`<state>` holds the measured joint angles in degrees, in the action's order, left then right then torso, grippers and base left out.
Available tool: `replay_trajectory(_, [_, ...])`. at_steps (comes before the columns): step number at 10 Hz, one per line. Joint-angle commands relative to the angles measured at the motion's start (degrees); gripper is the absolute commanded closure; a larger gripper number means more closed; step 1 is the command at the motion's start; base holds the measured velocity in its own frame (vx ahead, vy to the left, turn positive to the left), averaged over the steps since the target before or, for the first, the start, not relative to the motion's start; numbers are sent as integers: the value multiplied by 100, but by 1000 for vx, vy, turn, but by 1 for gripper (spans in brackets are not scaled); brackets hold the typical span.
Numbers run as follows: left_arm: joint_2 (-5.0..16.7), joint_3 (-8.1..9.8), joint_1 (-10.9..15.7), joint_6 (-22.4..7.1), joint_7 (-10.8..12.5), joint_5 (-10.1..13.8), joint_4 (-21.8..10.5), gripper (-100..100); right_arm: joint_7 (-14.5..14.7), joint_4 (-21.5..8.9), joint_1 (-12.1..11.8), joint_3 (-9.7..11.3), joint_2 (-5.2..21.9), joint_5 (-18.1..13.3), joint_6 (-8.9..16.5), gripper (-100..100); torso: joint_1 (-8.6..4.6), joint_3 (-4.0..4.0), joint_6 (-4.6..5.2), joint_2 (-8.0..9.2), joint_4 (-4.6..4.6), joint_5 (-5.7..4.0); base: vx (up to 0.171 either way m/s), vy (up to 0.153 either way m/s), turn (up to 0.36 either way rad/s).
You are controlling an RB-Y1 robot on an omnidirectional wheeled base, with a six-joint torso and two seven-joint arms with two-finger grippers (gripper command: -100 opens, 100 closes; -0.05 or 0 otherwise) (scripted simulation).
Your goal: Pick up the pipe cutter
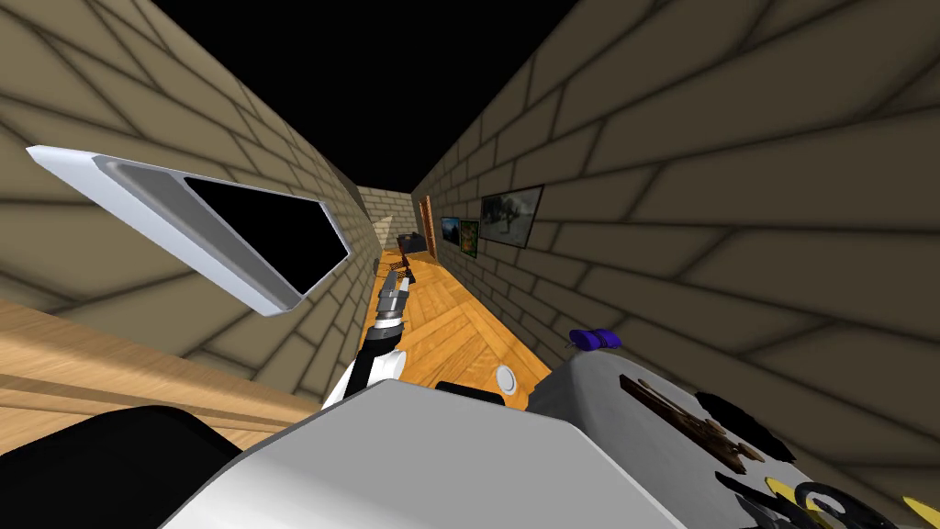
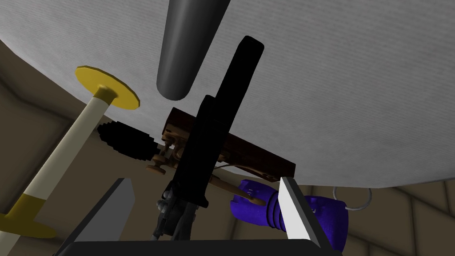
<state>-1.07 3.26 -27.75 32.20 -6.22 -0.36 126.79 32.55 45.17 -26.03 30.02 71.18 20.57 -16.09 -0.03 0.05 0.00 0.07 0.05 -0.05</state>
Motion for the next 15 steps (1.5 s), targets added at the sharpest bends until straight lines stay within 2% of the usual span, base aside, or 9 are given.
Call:
replay_trajectory(1, [0,0,0,0,0,0,0,0,68,-115,34,51,-42,230,-72,-100,0,0,0,0,0,0,-8,-2,-5])
replay_trajectory(2, [0,0,0,0,0,0,0,0,347,-216,-34,167,-62,433,-135,-100,-1,-1,2,-2,0,0,-17,2,167])
replay_trajectory(4, [0,0,0,0,0,0,0,0,388,-216,-34,167,-62,739,-135,-100,-2,-1,0,-1,0,0,-14,-4,45])
replay_trajectory(5, [0,0,0,0,0,0,0,0,659,-318,-102,282,-81,929,-198,-100,-2,-2,1,-3,0,0,-16,2,169])
replay_trajectory(8, [0,0,-1,0,0,0,0,0,978,-420,-171,398,-100,1421,-262,-100,-2,-2,1,-3,0,0,-15,-2,89])
replay_trajectory(10, [0,0,0,0,0,0,0,0,1030,-420,-171,398,-100,1757,-262,-100,-2,-1,0,-2,0,0,-13,-4,41])
replay_trajectory(11, [0,0,-1,0,0,0,0,0,1026,-407,-174,383,-101,1654,-256,-100,-2,-2,1,-4,0,0,0,0,0])
replay_trajectory(12, [0,0,-1,0,0,0,0,0,1031,-409,-174,385,-101,1672,-255,100,-1,-3,0,-6,-1,0,0,0,0])
replay_trajectory(15, [0,0,-1,0,0,0,0,0,1026,-409,-173,383,-103,1673,-254,100,0,-5,-2,-9,-2,1,0,0,0])
